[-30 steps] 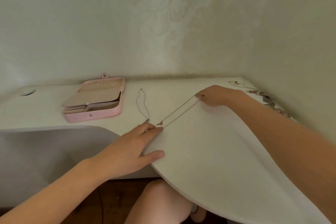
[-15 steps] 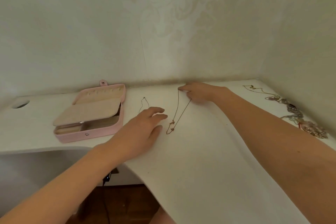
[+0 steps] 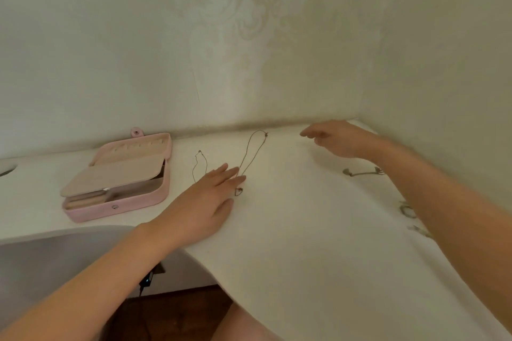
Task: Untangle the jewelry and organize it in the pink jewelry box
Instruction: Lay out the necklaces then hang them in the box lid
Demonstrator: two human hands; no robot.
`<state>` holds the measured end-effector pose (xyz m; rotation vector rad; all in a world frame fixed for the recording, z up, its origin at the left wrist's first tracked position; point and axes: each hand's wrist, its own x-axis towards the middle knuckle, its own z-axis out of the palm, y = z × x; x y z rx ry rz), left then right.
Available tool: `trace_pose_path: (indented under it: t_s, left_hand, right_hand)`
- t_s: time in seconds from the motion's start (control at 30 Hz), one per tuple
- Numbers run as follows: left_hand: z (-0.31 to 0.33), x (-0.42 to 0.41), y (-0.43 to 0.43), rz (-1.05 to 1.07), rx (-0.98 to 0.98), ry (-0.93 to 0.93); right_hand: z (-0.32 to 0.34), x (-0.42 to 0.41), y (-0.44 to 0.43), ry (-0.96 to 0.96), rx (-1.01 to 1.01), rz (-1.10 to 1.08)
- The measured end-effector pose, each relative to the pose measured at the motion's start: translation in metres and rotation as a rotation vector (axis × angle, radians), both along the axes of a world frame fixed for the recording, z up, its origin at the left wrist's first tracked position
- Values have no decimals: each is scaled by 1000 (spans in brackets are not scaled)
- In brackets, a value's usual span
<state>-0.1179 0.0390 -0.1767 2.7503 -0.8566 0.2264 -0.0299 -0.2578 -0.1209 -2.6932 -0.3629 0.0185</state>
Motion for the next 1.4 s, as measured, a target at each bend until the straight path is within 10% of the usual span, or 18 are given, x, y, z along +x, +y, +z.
trace_pose_path:
  t_s: [0.57,1.4]
  left_hand:
    - [-2,24,-190,-184,-22,198]
    - [-11,-100,-45,246,154,-1]
  right_hand:
    - [-53,-98,-51,-140,1,-219]
    - [-65,-83,-88,44,-236,-386]
